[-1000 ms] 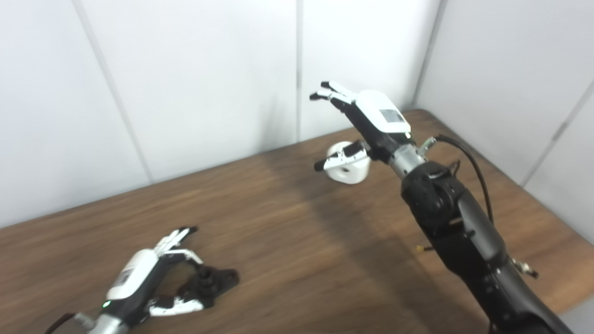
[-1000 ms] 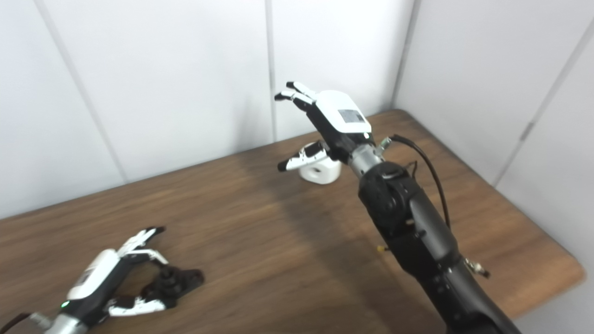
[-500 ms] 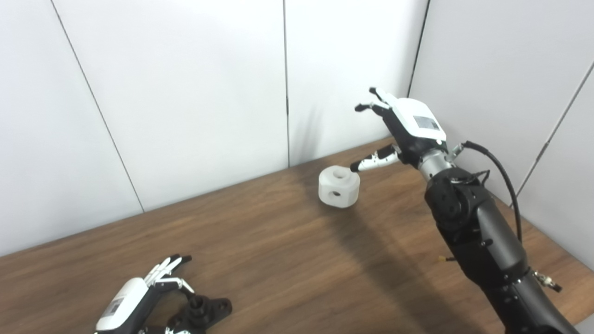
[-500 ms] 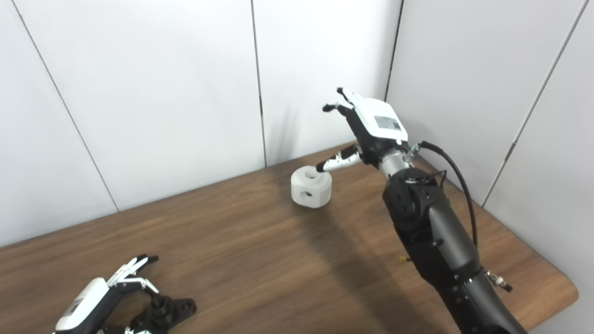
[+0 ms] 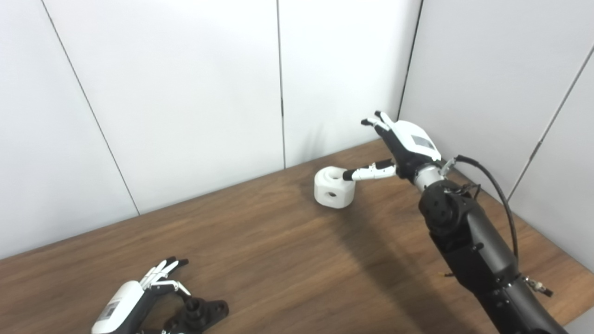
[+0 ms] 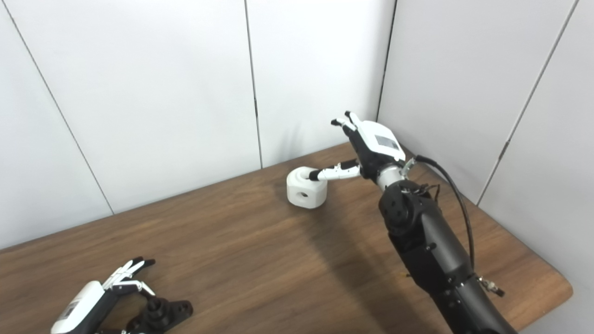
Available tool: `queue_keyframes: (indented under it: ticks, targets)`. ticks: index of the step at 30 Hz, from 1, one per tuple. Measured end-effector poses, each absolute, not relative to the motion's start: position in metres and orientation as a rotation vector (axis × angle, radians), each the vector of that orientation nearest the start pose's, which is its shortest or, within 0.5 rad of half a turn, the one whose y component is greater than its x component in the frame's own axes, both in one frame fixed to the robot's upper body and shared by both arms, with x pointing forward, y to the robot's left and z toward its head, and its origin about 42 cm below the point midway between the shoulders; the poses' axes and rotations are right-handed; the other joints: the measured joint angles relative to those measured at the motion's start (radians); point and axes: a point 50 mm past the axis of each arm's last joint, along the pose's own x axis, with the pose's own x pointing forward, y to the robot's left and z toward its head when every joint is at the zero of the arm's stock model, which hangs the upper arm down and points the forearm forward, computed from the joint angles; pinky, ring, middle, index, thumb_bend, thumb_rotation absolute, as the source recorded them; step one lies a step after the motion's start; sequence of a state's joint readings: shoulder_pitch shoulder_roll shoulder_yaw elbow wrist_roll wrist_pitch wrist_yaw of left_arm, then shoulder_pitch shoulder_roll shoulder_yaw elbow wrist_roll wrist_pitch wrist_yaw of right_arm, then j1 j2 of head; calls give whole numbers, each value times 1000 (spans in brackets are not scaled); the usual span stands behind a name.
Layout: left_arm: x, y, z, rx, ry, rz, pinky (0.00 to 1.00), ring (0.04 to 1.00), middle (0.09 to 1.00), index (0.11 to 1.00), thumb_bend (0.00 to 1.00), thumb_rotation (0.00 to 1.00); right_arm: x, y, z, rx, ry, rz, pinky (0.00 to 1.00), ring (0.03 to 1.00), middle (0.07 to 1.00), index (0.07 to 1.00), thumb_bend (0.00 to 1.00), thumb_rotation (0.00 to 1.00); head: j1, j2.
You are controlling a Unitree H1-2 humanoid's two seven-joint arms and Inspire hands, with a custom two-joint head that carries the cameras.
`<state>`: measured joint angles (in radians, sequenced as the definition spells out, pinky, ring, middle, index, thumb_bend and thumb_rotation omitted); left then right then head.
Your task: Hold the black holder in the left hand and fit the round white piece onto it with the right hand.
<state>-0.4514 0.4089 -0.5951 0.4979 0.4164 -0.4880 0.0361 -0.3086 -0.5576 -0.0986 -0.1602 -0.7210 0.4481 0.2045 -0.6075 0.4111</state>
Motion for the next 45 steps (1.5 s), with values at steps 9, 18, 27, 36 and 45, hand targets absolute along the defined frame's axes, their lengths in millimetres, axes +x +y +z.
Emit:
queue_keyframes:
  ticks: [9,18,27,36,45]
  targets:
    - [384,211,100,912,-391,-702,1000,1000,944,482,524,57,360,-381,248,-1070,98,-297,736,949,1000,934,1000,576,15,8]
    - [383,212,100,913,-391,-700,1000,1000,946,483,524,57,369,-379,226,-1064,166,-271,752,957,1000,897,1000,556,28,8]
    - [383,213,100,912,-392,-699,1000,1000,945,483,524,57,388,-377,226,-1056,181,-252,771,956,1000,893,1000,537,41,9]
    - [382,214,100,913,-391,-697,1000,1000,954,483,524,57,394,-381,216,-1064,224,-239,764,949,1000,881,1000,514,60,11]
    - [382,213,101,913,-394,-697,1000,1000,953,483,524,58,403,-374,211,-1083,240,-210,763,945,1000,858,980,488,64,18]
